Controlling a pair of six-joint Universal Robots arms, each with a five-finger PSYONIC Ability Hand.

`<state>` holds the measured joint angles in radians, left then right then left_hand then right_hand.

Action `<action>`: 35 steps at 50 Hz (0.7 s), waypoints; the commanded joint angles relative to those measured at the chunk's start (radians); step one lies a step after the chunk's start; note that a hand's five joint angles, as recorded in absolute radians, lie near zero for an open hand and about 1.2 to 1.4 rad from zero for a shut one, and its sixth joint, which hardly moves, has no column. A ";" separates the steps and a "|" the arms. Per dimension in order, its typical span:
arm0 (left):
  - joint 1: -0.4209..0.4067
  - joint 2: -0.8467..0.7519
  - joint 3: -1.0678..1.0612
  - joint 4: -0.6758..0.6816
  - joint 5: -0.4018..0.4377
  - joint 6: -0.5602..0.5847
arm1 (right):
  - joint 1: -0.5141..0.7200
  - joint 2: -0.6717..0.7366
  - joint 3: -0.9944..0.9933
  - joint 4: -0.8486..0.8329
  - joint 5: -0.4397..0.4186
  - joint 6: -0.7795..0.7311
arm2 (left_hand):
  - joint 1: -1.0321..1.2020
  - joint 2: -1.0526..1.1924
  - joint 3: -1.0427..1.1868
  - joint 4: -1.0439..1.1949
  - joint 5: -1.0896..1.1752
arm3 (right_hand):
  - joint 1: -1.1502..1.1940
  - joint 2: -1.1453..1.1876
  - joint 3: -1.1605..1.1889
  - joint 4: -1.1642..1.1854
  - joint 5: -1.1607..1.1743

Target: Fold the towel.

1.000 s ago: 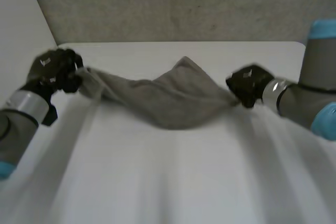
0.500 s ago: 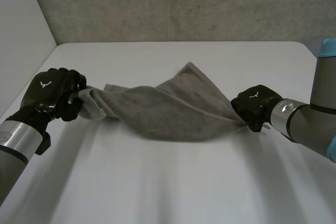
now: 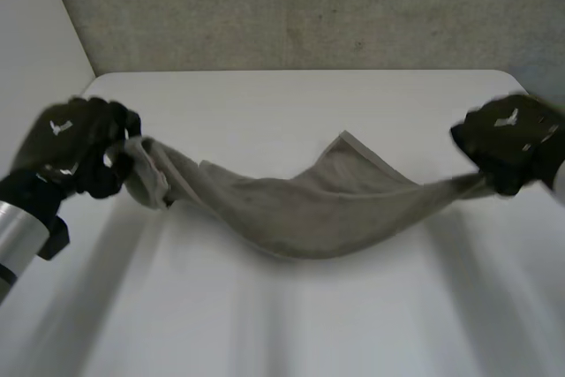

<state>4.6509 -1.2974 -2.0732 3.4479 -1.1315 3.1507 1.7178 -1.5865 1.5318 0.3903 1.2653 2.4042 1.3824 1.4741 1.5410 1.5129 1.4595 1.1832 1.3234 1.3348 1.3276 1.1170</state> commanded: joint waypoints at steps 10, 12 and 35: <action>-0.012 -0.047 0.341 -0.153 -0.014 -0.034 | 0.012 0.090 -0.416 0.104 -0.021 0.112 | 0.014 -0.078 -0.145 -0.117 -0.238 | 0.213 0.073 0.061 0.069 0.105; -0.017 -0.101 0.366 -0.153 -0.014 -0.032 | 0.032 0.141 -0.448 0.107 -0.012 0.110 | 0.014 -0.078 -0.145 -0.117 -0.238 | 0.213 0.073 0.061 0.069 0.105; -0.167 -0.496 1.024 0.014 -0.183 -0.102 | 0.209 0.548 -1.124 -0.279 0.210 0.317 | 0.014 -0.078 -0.145 -0.117 -0.238 | 0.213 0.073 0.061 0.069 0.105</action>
<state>4.5133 -1.8519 -1.1567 3.3294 -1.2510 3.2025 1.9241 -0.9504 0.4253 0.3478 1.4705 2.5212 1.3824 1.4742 1.5423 1.5129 1.4595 1.1832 1.3234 1.3348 1.3276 1.1170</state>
